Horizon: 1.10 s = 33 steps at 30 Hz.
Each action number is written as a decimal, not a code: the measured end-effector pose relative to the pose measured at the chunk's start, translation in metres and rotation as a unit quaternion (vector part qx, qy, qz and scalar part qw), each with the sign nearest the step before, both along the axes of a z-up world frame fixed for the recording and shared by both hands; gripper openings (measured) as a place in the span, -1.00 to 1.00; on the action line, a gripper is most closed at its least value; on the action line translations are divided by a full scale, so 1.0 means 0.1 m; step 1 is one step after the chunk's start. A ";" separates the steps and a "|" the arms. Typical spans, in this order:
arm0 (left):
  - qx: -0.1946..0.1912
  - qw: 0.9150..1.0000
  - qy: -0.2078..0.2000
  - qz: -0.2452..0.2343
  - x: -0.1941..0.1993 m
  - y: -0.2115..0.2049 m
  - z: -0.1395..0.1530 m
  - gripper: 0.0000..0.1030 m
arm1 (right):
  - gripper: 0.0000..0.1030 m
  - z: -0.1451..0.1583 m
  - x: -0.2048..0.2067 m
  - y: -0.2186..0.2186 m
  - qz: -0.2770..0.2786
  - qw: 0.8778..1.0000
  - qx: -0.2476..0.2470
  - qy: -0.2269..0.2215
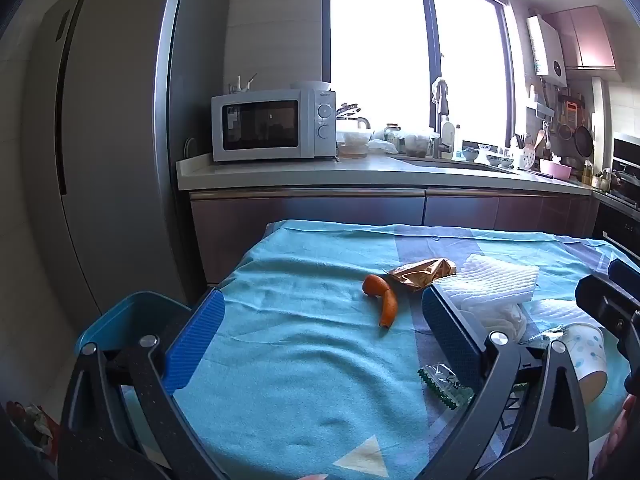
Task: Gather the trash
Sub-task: 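Grasp the white foam net with the right tool while the left tool grasps the green-printed wrapper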
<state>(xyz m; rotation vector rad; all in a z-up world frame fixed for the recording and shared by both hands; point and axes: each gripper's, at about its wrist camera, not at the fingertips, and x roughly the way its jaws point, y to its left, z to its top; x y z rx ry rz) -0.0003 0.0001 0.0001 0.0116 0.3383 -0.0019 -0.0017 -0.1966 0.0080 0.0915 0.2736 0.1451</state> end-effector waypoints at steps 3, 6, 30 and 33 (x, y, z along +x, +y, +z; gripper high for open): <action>0.000 1.000 0.000 -0.002 0.00 0.00 0.00 0.89 | 0.87 0.00 0.00 0.00 0.000 1.000 0.002 0.001; -0.002 1.000 0.001 -0.003 0.00 0.01 0.00 0.89 | 0.87 0.00 0.00 0.00 0.000 1.000 0.004 0.003; 0.008 0.993 0.037 -0.108 0.10 -0.29 -0.14 0.89 | 0.87 -0.02 0.03 -0.46 -0.040 0.999 0.022 0.019; 0.019 0.989 0.058 -0.137 0.16 -0.41 -0.22 0.89 | 0.87 -0.09 0.05 -0.58 -0.050 0.998 0.029 0.037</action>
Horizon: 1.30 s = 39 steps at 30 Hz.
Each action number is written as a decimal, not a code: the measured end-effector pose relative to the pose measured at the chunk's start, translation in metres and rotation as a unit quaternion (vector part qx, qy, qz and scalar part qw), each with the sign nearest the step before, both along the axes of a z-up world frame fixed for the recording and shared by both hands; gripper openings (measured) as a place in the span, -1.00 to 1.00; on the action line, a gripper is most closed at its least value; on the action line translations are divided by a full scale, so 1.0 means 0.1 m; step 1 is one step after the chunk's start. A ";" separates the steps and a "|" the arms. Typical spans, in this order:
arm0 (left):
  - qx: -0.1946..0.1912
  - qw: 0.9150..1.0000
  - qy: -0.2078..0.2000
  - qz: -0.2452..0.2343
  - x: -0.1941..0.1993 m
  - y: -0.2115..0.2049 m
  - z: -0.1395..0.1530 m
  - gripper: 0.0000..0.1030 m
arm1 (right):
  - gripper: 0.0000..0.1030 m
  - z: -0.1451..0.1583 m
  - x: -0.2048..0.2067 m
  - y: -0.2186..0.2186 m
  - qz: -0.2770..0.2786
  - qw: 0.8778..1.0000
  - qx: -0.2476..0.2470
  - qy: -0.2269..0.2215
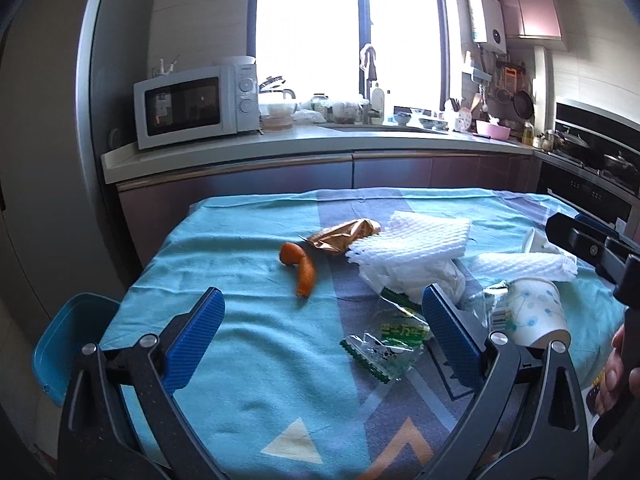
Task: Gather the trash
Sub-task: 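Grasp the white foam net with the right tool while the left tool grasps the green-printed wrapper, then carry both items over the blue bin and open both tools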
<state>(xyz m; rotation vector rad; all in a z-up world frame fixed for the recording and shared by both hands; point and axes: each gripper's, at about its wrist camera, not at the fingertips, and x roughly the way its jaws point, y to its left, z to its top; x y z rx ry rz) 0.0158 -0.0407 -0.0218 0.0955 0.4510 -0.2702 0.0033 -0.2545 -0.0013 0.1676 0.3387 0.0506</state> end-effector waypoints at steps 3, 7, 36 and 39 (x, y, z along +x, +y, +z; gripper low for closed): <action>0.012 0.999 0.020 -0.029 0.06 -0.13 -0.10 0.89 | 0.87 -0.08 -0.03 -0.10 -0.007 1.000 0.001 0.013; 0.025 0.997 0.055 -0.052 0.18 -0.26 -0.26 0.87 | 0.87 -0.15 -0.08 -0.18 -0.011 0.999 -0.025 0.031; -0.033 0.988 0.133 -0.076 0.57 -0.05 -0.28 -0.44 | -0.78 0.11 0.08 -0.41 0.015 0.999 -0.042 0.026; -0.044 0.989 0.123 -0.067 0.55 0.10 -0.15 -0.44 | -0.78 0.26 0.01 -0.37 0.018 0.999 -0.040 0.001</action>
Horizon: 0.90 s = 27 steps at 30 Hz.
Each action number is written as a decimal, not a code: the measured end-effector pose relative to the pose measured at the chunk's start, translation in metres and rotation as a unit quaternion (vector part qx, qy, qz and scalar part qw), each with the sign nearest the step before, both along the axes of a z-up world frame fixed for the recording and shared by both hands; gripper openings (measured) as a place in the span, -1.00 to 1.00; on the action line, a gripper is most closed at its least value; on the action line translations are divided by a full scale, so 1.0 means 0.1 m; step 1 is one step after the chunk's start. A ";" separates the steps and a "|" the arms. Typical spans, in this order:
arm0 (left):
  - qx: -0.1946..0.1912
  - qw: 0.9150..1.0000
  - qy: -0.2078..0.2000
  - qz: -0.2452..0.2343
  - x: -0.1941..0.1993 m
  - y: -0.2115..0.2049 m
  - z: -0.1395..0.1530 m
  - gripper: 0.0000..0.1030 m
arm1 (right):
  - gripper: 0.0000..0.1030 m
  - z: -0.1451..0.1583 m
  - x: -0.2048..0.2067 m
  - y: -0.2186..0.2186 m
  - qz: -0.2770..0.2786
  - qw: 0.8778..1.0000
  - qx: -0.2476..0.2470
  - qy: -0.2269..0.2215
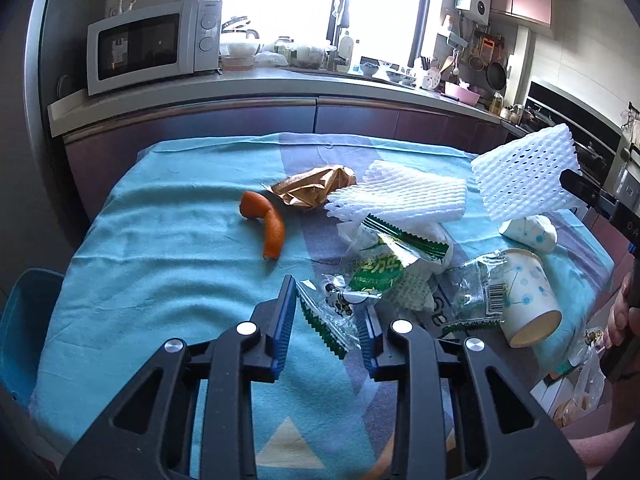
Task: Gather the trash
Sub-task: 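Carry both items over the blue bin and open both tools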
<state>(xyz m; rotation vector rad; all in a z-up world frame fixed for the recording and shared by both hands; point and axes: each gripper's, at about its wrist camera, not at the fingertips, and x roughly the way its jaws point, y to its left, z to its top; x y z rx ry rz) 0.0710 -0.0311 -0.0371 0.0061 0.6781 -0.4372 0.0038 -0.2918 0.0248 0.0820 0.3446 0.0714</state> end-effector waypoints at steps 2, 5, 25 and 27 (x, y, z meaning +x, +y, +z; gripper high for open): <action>-0.003 1.000 -0.009 0.012 -0.05 0.12 0.08 -0.44 | -0.78 0.10 -0.03 0.06 0.016 1.000 0.007 -0.014; -0.002 0.999 -0.024 0.033 -0.10 0.33 0.15 -0.44 | -0.78 0.23 -0.02 0.25 0.055 0.998 0.016 -0.028; 0.025 0.957 -0.012 0.289 -0.13 2.60 0.11 -0.43 | -0.78 0.09 1.15 2.78 0.372 0.922 0.062 0.088; 0.027 0.951 -0.004 0.307 -0.10 2.79 0.04 -0.43 | -0.78 0.05 1.29 3.03 0.390 0.913 0.060 0.104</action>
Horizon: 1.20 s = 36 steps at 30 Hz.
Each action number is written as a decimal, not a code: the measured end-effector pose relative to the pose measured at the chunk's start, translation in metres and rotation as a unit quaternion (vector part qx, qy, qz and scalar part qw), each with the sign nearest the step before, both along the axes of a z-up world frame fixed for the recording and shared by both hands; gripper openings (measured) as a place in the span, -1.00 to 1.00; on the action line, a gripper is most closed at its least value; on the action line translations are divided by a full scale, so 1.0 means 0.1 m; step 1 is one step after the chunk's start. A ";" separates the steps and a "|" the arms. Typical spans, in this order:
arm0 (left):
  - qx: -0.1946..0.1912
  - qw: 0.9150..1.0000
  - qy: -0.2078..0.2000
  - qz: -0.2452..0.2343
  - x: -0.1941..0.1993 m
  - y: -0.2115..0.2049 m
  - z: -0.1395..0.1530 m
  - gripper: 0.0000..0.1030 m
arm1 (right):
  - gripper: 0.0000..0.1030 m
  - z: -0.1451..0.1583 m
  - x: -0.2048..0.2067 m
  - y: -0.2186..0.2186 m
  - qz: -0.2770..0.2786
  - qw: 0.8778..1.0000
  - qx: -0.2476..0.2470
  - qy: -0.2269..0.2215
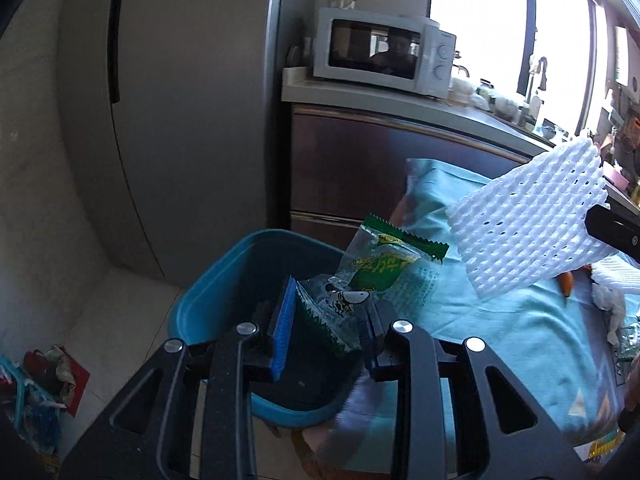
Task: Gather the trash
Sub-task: 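Carry both items over the blue bin and open both tools, then move both tools back over the table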
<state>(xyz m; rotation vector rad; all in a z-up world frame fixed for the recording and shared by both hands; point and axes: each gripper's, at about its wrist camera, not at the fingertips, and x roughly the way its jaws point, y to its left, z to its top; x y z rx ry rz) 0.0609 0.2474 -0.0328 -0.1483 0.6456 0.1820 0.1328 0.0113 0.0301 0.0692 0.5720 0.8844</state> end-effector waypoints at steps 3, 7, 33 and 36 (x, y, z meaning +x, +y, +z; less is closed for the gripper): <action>-0.002 1.000 0.010 0.020 0.04 0.20 -0.09 -0.43 | -0.78 -0.07 0.17 0.31 0.021 0.999 -0.013 0.023; -0.006 0.999 0.028 0.038 0.14 0.40 -0.22 -0.43 | -0.78 -0.19 0.33 0.64 0.034 0.998 -0.028 0.054; -0.010 0.994 0.089 0.068 0.65 0.45 -0.75 -0.07 | -0.30 -0.69 0.79 1.22 0.033 0.986 -0.088 0.139; -0.008 0.995 0.075 0.067 0.57 0.38 -0.68 0.01 | -0.24 -0.62 0.74 1.05 0.029 0.988 -0.070 0.134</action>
